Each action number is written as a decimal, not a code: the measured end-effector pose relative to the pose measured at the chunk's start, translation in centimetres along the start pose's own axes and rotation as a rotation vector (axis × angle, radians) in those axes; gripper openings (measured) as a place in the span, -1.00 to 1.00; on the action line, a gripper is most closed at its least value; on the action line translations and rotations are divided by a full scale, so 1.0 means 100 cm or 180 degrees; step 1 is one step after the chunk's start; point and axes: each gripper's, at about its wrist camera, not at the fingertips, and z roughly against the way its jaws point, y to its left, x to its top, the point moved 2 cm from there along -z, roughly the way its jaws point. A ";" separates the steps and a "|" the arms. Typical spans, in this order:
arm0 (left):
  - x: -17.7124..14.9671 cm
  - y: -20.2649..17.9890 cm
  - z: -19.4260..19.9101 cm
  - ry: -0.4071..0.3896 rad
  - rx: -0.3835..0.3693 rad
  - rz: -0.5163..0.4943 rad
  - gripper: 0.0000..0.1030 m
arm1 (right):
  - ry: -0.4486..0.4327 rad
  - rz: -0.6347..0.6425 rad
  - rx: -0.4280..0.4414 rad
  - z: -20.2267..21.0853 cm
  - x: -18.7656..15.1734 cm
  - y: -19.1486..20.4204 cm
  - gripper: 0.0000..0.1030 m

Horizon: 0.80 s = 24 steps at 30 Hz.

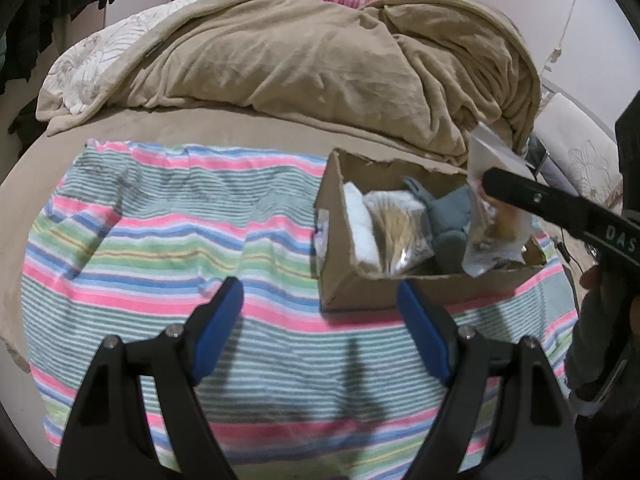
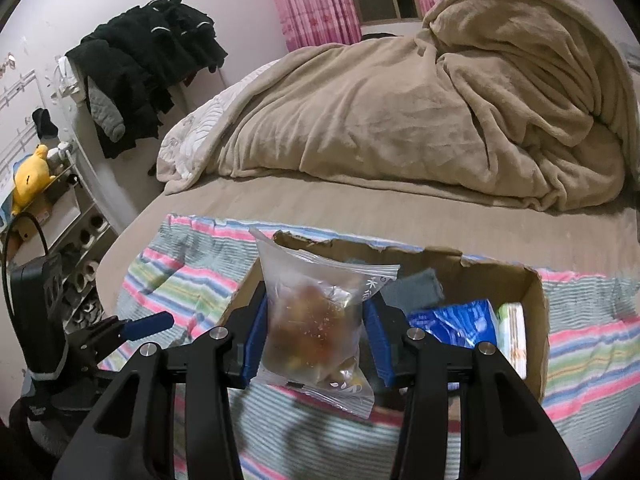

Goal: Organize objects
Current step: 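Carry the snack bag into the box and open the right gripper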

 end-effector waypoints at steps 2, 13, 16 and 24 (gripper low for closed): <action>0.001 0.001 -0.002 0.0001 -0.0003 0.0007 0.57 | 0.0013 0.0003 -0.0010 -0.007 0.001 0.000 -0.09; 0.006 0.009 -0.012 0.0005 -0.0033 0.0073 0.57 | 0.0182 -0.0015 -0.0085 -0.042 -0.013 0.000 -0.08; 0.006 0.010 -0.012 0.0005 -0.0042 0.0085 0.57 | 0.0239 -0.0017 -0.0090 -0.046 -0.021 0.003 -0.08; 0.002 0.011 -0.009 0.0032 -0.0028 0.0109 0.57 | 0.0276 -0.0045 -0.0198 -0.045 -0.036 0.006 -0.08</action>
